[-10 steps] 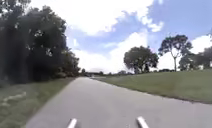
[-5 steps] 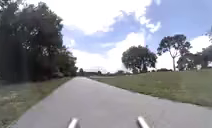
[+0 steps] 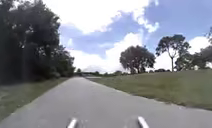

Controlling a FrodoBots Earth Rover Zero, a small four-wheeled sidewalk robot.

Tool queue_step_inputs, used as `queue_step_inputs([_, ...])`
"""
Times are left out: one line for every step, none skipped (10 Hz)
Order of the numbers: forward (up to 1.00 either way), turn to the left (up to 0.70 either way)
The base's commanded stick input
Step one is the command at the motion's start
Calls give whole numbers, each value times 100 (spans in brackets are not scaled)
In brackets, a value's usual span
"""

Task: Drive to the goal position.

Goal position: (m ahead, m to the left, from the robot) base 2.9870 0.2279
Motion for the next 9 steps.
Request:
queue_step_inputs([70,2])
queue_step_inputs([70,1])
queue_step_inputs([70,1])
queue_step_inputs([70,0])
queue_step_inputs([70,0])
queue_step_inputs([70,0])
queue_step_inputs([70,0])
queue_step_inputs([70,0])
queue_step_inputs([70,0])
